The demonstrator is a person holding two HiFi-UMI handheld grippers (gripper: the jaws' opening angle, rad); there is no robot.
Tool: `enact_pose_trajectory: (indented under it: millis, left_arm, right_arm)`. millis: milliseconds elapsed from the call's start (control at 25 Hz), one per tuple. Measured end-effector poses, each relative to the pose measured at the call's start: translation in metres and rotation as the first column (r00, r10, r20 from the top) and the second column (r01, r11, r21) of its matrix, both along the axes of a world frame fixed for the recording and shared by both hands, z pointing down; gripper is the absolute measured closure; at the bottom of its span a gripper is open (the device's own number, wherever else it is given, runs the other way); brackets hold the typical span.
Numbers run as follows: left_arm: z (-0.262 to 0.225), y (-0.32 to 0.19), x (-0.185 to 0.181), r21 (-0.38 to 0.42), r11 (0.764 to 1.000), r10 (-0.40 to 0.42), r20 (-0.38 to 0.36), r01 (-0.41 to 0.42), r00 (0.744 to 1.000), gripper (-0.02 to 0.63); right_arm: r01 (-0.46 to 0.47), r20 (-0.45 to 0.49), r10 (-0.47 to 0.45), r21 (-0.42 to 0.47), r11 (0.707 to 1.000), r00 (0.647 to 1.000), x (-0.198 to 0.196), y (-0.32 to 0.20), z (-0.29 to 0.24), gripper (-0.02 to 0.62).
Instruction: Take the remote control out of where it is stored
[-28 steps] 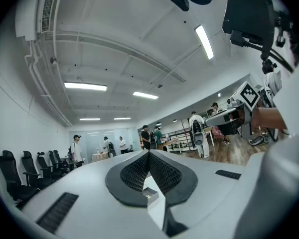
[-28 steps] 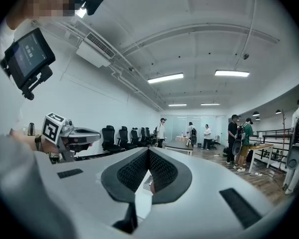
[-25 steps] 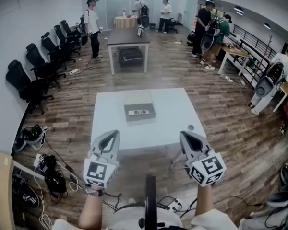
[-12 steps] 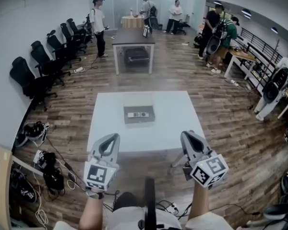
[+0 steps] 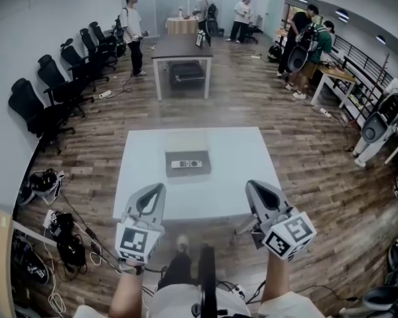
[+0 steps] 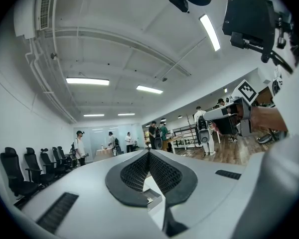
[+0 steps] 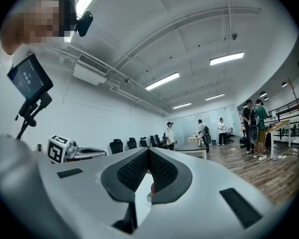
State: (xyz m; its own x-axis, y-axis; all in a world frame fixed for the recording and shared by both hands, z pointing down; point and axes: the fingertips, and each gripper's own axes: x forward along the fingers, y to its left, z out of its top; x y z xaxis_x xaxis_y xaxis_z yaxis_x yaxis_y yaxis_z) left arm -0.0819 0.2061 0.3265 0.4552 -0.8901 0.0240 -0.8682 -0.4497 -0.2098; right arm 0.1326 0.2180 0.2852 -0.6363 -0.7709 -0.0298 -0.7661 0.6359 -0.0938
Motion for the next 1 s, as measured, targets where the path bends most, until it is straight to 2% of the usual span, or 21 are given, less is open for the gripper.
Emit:
enact_pose_trajectory:
  millis: [280, 480, 680, 1000]
  left_arm:
    - [-0.004, -0.071, -0.006, 0.016, 1.0, 0.01, -0.008, -0.01, 1.0, 0.617]
    - [-0.006, -0.125, -0.012, 0.017, 0.999, 0.031, 0.003, -0.031, 1.0, 0.617]
    - [-0.011, -0.178, -0.026, 0.015, 0.999, 0.036, 0.001, -0.037, 0.999, 0.617]
    - [-0.007, -0.251, -0.039, -0.009, 0.999, 0.053, 0.001, -0.053, 0.999, 0.617]
  right_arm:
    - [0.004, -0.066, -0.003, 0.015, 1.0, 0.998, -0.011, -0.065, 0.003, 0.597]
    - [-0.01, -0.155, 0.012, 0.017, 1.0, 0.988, -0.006, -0.116, 0.005, 0.597]
    - [-0.056, -0.141, 0.057, 0.016, 0.998, 0.988, -0.003, -0.166, -0.002, 0.597]
    - [-0.064, -0.125, 0.063, -0.001, 0.998, 0.99, -0.024, -0.235, -0.001, 0.597]
